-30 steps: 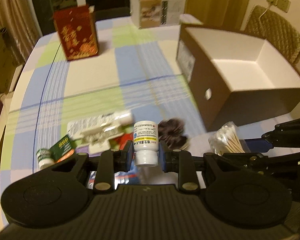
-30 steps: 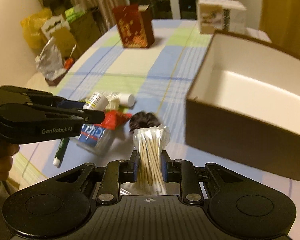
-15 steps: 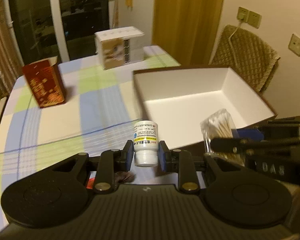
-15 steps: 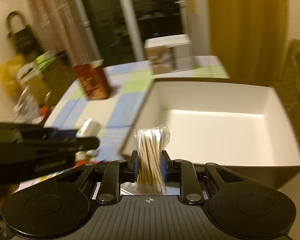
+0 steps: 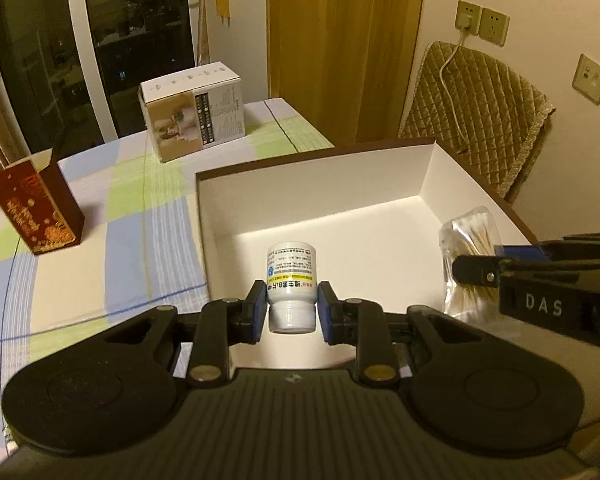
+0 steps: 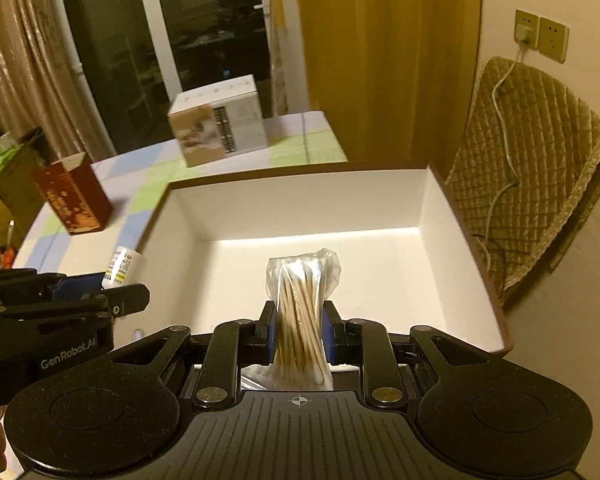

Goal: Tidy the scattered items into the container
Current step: 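Carry the pill bottle and swab bag over the brown box with both tools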

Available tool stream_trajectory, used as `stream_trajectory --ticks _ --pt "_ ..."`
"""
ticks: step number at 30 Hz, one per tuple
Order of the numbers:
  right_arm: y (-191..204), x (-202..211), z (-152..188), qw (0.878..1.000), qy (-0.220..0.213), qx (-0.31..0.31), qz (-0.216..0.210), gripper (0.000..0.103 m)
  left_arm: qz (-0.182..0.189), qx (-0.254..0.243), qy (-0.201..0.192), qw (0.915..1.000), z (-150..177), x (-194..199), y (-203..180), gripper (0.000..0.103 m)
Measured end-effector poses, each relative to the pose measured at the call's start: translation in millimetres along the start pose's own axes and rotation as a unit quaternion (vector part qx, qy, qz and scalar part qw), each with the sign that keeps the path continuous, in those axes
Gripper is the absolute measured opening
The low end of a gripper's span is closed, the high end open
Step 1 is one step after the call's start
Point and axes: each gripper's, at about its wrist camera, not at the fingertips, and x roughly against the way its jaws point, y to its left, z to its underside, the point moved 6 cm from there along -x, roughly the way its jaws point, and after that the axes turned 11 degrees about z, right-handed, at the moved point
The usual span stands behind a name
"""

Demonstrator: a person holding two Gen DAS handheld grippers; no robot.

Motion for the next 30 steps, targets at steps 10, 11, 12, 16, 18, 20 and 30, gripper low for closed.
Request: stream_trajectory --ticks 10,11,12,16,18,20,30 --pt "-18 -43 -14 1.0 0.016 -0.002 0.012 0.025 -0.019 -0.006 0.019 0.9996 -11 -45 -8 0.022" --pt "-19 -48 -13 1.0 0.02 -0.002 0.013 0.025 -0.021 -0.004 0.022 0.9995 -10 -49 -6 0.022" --pt "-20 -54 -12 1.0 0.025 -0.001 0.013 0.025 -0.023 -0.003 0.025 0.9994 -9 -53 -5 0.022" --pt "-21 -69 -7 0.999 0.037 0.004 0.016 0.025 -0.03 0.005 0.04 0.9987 -5 -69 2 0.022" --pt "-21 -77 -6 0.999 0.044 0.004 0.015 0.025 -0.031 0.01 0.048 0.9983 -4 -77 5 0.022" --pt "-22 -85 -5 0.999 0.051 0.0 0.013 0.025 -0.033 0.013 0.055 0.9979 -4 -84 8 0.022" --pt "-28 -116 -5 0.996 0.083 -0.016 0.007 0.025 -0.042 0.017 0.075 0.9961 -6 -108 18 0.022"
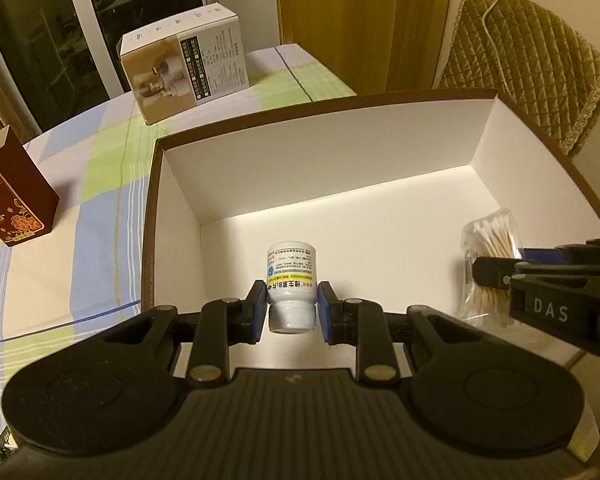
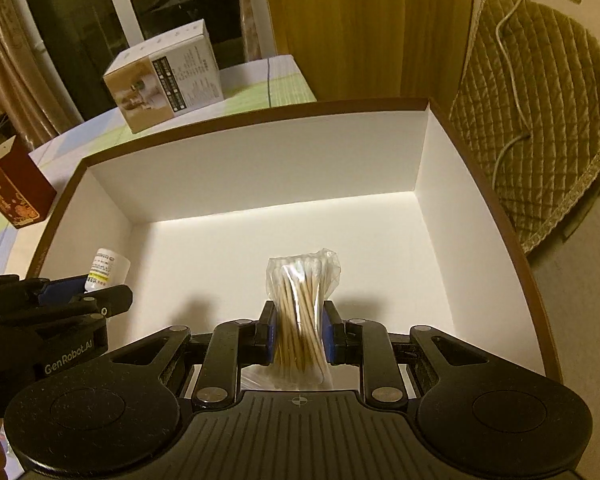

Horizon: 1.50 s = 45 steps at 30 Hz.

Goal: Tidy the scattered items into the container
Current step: 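Carry the pill bottle and swab bag over the brown box with both tools, then open the left tool to drop the bottle while the right tool releases the swabs, then withdraw both tools from the box back toward the table items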

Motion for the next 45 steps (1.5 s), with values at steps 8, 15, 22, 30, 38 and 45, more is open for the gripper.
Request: stream_trajectory --ticks 8,15,22,30,38,45 --pt "-5 -15 3 1.0 0.028 0.005 0.006 0.025 0.003 -0.006 0.035 0.9994 4 -19 -6 0.022" --pt "-4 -20 6 0.998 0.041 0.034 0.032 0.025 0.007 -0.003 0.062 0.998 8 -29 -7 0.028" --pt "-6 -7 0 0.998 0.001 0.041 0.045 0.092 0.004 0.008 0.064 0.9979 10 -27 -3 0.054" --pt "-15 -6 -2 0.999 0.014 0.026 0.044 0.092 -0.001 0.005 0.065 0.9979 9 -25 -2 0.064" --pt "-12 -3 0 0.998 0.01 0.037 0.044 0.092 -0.007 -0.004 0.058 0.9983 8 -20 -6 0.076" --pt "-11 7 0 0.999 -0.009 0.033 0.041 0.096 -0.01 -0.004 0.048 0.9988 8 -10 -6 0.077"
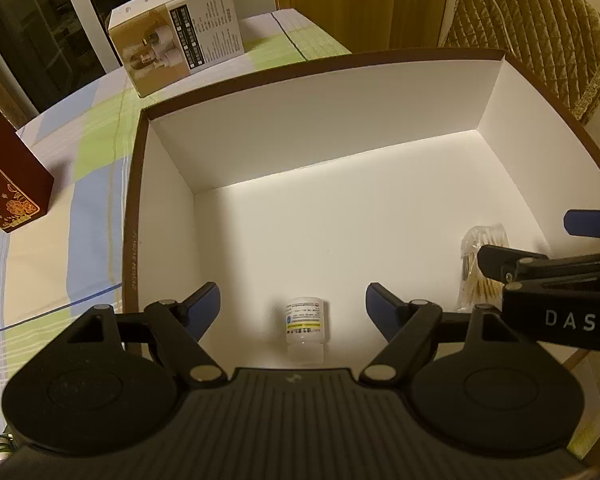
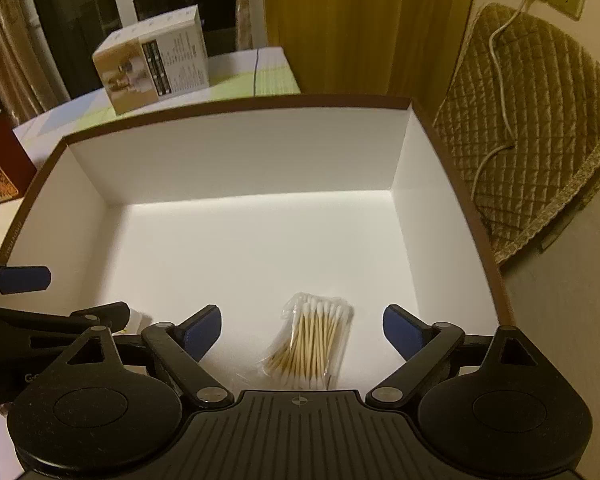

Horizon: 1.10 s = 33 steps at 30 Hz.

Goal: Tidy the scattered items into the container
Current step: 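Withdraw both tools from the box back toward the table items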

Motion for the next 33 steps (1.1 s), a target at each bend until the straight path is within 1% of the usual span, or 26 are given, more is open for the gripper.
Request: stream_trajectory --ticks 1,2,6,11,15,19,22,28,33 --pt "0 3 0 1.0 -0.007 -0.003 0.0 0.099 -0.003 0.0 -0.003 1.0 0 2 1 0.077" --pt "-1 7 -1 1.0 -0.014 -0.006 -0.001 0.103 -0.007 0.0 -0.007 0.9999 0 5 1 0.077" --pt "-3 21 -3 0.999 -0.037 -0.022 -0.015 0.103 -0.012 0.004 -0.023 0.9997 0 18 3 0.083" --pt "0 44 -4 0.996 -0.081 -0.031 -0.025 0.103 -0.025 0.001 -0.046 0.9986 2 36 1 0.084" --pt "3 64 -4 0.992 -0.115 -0.041 -0.034 0.103 -0.024 -0.003 -0.07 0.9972 4 53 -3 0.084" --pt "4 85 2 0.988 -0.145 -0.044 -0.037 0.103 -0.022 -0.003 -0.081 0.9965 14 67 -9 0.085" --pt "2 99 9 0.985 -0.161 -0.054 -0.042 0.103 -0.02 -0.003 -0.079 0.9966 24 75 -12 0.086" --pt "-2 114 28 0.985 -0.158 -0.06 -0.046 0.103 -0.023 0.006 -0.087 0.9959 40 95 -14 0.086" --pt "-9 125 48 0.984 -0.16 -0.066 -0.049 0.103 -0.029 0.012 -0.083 0.9961 59 106 -14 0.086"
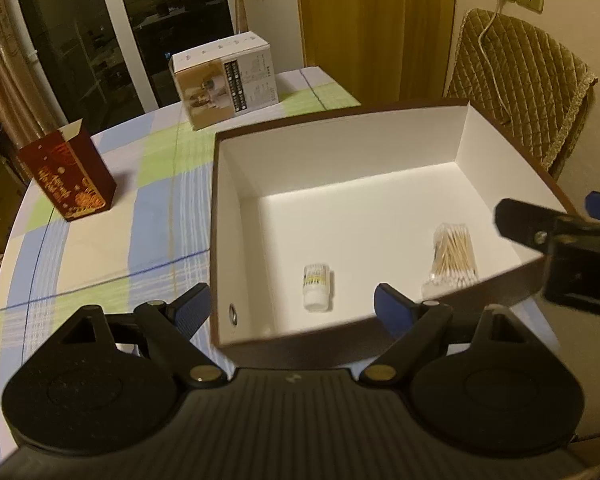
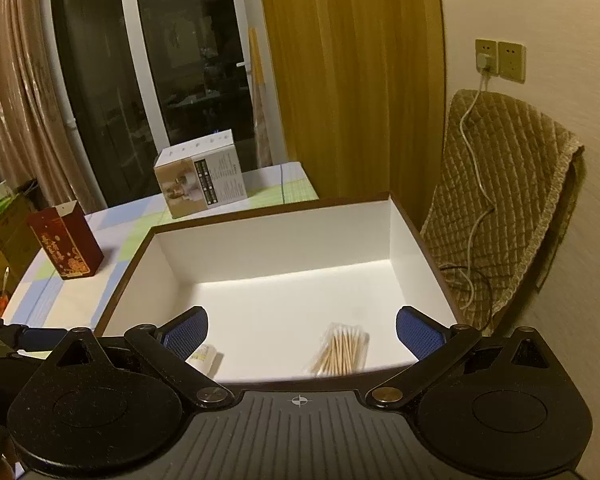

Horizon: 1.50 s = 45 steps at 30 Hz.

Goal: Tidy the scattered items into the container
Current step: 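Withdraw both tools from the box back toward the table items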

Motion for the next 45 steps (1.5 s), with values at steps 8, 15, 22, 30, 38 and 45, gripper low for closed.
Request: stream_trajectory --ticks 8,15,22,30,38,45 --pt "0 18 20 1.0 0.011 0.017 -0.001 0.103 -0.005 0.001 0.002 1.0 22 19 -5 0.086" --pt "-1 28 36 0.999 0.019 0.029 -0.002 0.103 -0.008 -0.003 0.01 0.9999 38 26 -10 0.087" --pt "-6 37 44 0.999 0.024 0.021 -0.003 0.103 -0.011 -0.006 0.009 0.9999 47 32 -13 0.087" --pt "8 42 50 0.999 0.028 0.039 -0.012 0.103 -0.016 -0.008 0.01 0.9998 55 38 -10 0.087" --pt "23 40 56 0.997 0.035 0.059 -0.017 0.103 -0.025 -0.002 0.013 0.9996 62 42 5 0.087" --pt "37 37 57 0.996 0.038 0.07 -0.027 0.103 -0.035 0.003 0.015 0.9992 70 46 19 0.087"
